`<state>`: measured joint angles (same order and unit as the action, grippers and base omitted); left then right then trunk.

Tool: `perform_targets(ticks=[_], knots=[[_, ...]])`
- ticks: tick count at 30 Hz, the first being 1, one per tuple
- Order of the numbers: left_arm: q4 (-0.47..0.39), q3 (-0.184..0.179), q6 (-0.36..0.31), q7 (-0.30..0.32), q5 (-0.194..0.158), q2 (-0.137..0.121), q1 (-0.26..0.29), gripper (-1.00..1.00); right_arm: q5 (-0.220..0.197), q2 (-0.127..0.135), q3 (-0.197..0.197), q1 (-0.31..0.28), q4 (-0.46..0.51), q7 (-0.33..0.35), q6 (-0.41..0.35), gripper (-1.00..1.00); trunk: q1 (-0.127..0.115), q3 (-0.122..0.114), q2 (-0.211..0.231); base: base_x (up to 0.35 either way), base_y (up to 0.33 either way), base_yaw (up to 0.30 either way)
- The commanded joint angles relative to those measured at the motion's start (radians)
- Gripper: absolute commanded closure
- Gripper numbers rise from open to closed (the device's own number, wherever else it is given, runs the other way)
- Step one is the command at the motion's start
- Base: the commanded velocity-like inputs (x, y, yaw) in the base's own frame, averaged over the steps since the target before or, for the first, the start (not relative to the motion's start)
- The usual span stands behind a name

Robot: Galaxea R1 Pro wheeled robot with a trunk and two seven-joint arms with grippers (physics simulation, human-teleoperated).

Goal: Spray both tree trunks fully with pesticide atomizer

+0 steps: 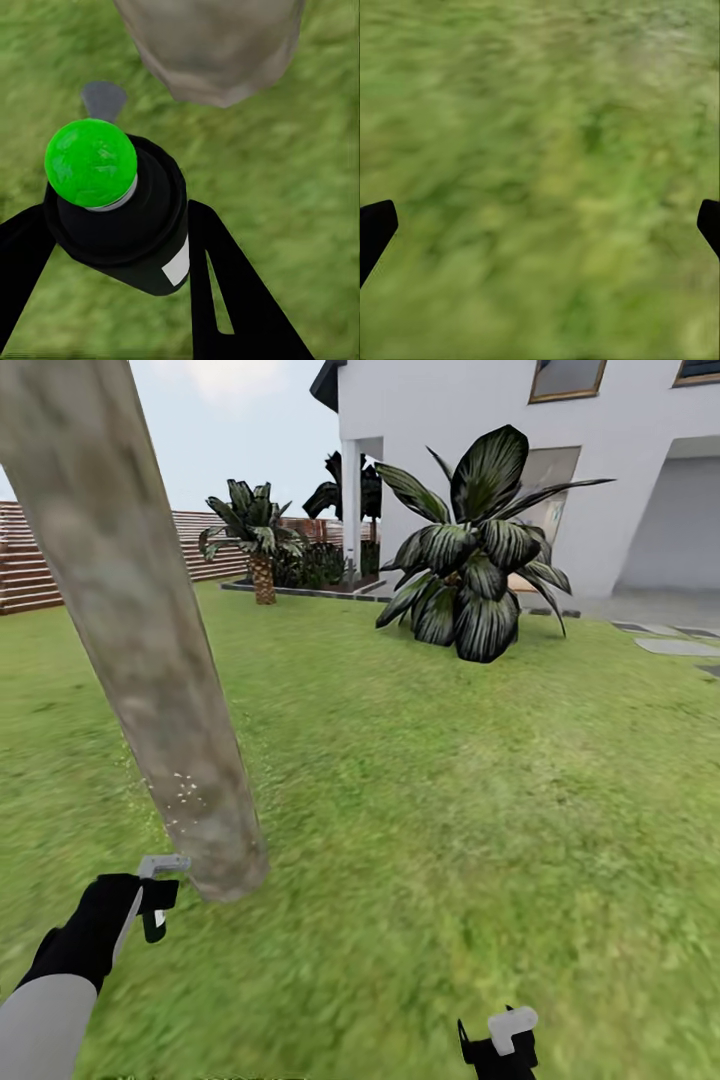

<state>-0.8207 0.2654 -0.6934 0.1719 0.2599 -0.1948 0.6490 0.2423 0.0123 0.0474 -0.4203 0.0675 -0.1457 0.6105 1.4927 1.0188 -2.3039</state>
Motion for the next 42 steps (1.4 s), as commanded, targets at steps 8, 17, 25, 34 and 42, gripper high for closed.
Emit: perform_targets(ticks=[8, 17, 25, 34, 42], knots=[[0.033, 0.000, 0.131, -0.001, -0.005, 0.007, -0.002, 1.00, 0.000, 0.000, 0.000, 0.000, 0.000, 0.000, 0.000, -1.00, 0.000, 0.007, 0.000, 0.073, -0.003, 0.223], [0.035, -0.017, 0.130, 0.001, 0.037, 0.051, -0.003, 1.00, 0.000, 0.000, 0.000, 0.000, 0.000, -0.002, 0.000, -1.00, 0.000, 0.009, 0.000, 0.255, -0.146, 0.050], [0.034, -0.014, 0.130, 0.001, 0.038, 0.042, -0.003, 1.00, 0.000, 0.000, 0.000, 0.000, 0.000, -0.002, 0.000, -1.00, 0.000, 0.009, 0.000, 0.152, -0.219, 0.000], [0.034, -0.012, 0.128, 0.001, 0.038, 0.041, -0.003, 1.00, 0.000, -0.001, 0.000, 0.000, 0.000, -0.002, 0.000, -1.00, 0.000, 0.009, 0.000, 0.002, -0.269, 0.024], [0.035, -0.011, 0.121, 0.001, 0.038, 0.040, -0.003, 1.00, 0.000, -0.002, 0.000, 0.000, 0.000, -0.002, 0.000, -1.00, 0.000, 0.009, 0.000, 0.053, -0.269, 0.246]])
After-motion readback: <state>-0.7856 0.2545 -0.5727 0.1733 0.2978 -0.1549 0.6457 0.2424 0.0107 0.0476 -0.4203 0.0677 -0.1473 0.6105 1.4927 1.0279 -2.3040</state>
